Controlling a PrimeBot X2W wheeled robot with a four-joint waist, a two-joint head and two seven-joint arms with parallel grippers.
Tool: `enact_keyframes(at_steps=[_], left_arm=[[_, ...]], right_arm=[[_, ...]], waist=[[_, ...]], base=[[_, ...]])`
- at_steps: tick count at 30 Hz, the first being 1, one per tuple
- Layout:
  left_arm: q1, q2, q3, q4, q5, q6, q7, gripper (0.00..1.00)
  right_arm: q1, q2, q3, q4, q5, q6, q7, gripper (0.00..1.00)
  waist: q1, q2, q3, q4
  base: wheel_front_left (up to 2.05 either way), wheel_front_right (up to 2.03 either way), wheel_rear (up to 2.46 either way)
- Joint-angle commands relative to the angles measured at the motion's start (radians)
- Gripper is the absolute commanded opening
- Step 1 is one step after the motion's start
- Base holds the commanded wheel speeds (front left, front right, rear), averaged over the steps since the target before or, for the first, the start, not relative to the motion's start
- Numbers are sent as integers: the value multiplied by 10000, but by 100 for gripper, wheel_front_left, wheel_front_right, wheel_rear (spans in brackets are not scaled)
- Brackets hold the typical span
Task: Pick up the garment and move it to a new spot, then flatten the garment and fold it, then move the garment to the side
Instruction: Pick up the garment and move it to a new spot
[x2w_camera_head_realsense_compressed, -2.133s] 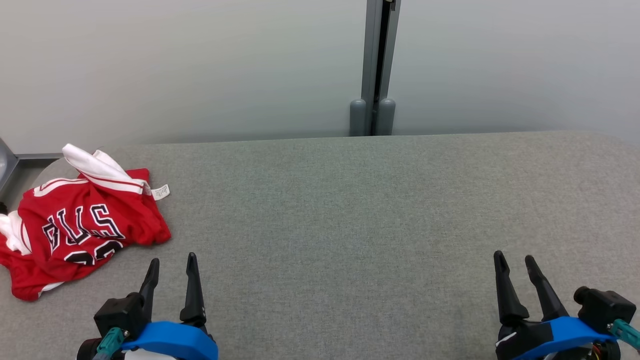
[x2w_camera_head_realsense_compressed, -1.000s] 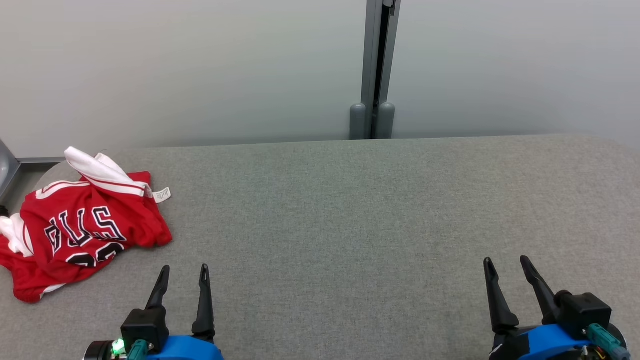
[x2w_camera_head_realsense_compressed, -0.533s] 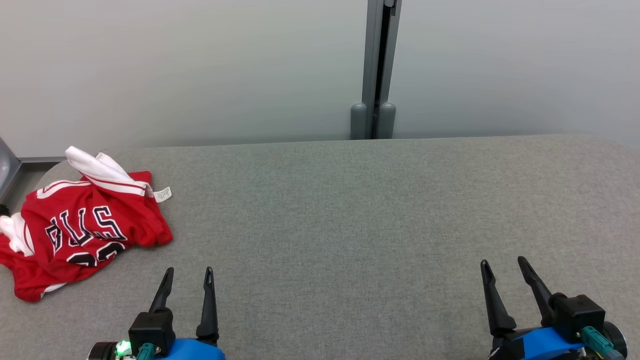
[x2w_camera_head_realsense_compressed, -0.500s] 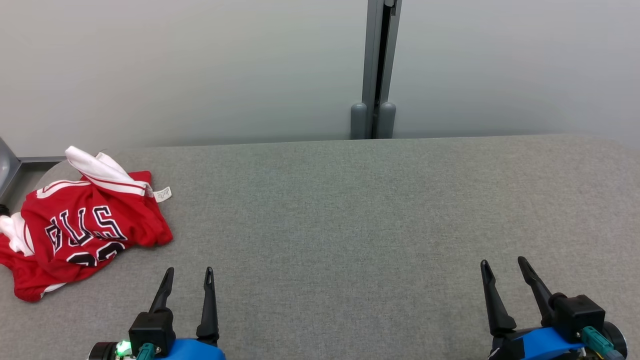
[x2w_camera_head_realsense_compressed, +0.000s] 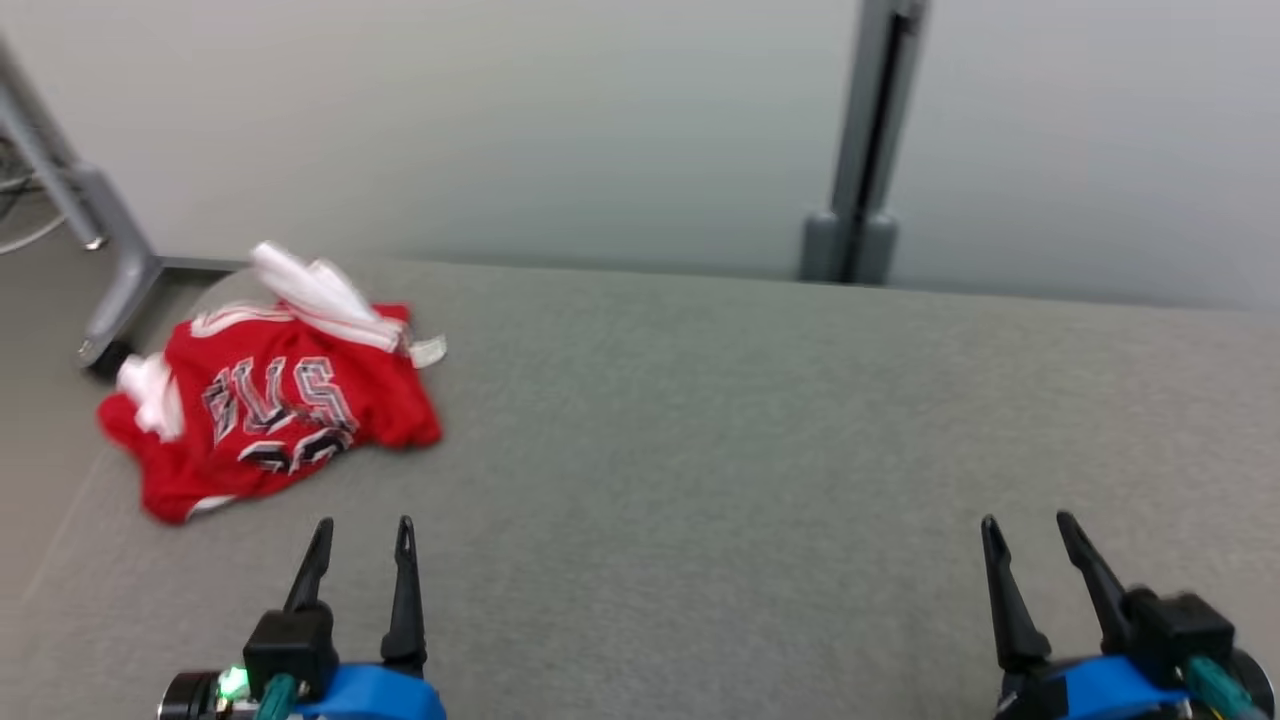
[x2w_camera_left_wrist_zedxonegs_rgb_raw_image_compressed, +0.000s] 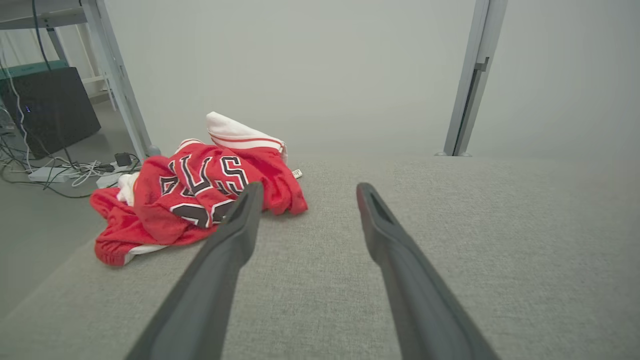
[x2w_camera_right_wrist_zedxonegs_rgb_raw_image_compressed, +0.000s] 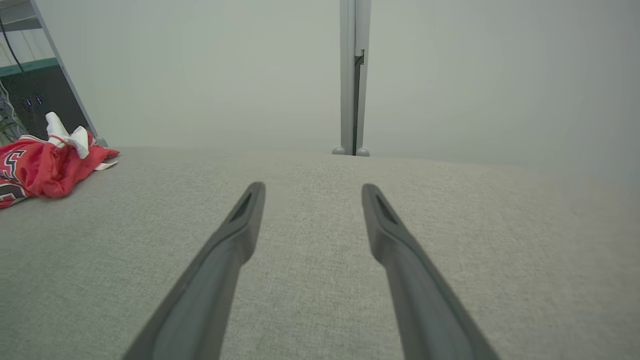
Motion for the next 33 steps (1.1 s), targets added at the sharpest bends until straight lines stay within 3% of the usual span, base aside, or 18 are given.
enact_keyframes(at_steps=[1, 9, 17, 22, 26, 33], left_arm=[[-126, 57, 88, -62, 34, 13, -30, 100], [-38, 17, 251, -426, 21, 61, -31, 100], [81, -58, 517, -661, -88, 112, -30, 100], [-260, 50, 952, -1074, -301, 103, -30, 100], [-1097, 318, 1479, -1572, -974, -200, 422, 100], [-3617, 1469, 2294, -1494, -2331, -623, 3545, 100]], right_arm=[[23, -47, -13, -49, -30, 23, -74, 100], [-227, -50, -77, -55, -105, 23, -108, 100], [-318, -54, 96, -79, -114, 23, -37, 100], [-479, -52, 155, -197, -202, 21, 39, 100], [-528, -54, 137, -365, -257, 13, 127, 100], [-952, -49, 385, -749, -453, 13, 272, 100]], waist=[[0, 0, 436, 604], [0, 0, 630, 2679], [0, 0, 721, 3722], [0, 0, 994, 3783], [0, 0, 1368, 3557], [0, 0, 2286, 2518]], base=[[0, 0, 0], [0, 0, 0], [0, 0, 0], [0, 0, 0], [0, 0, 0], [0, 0, 0]])
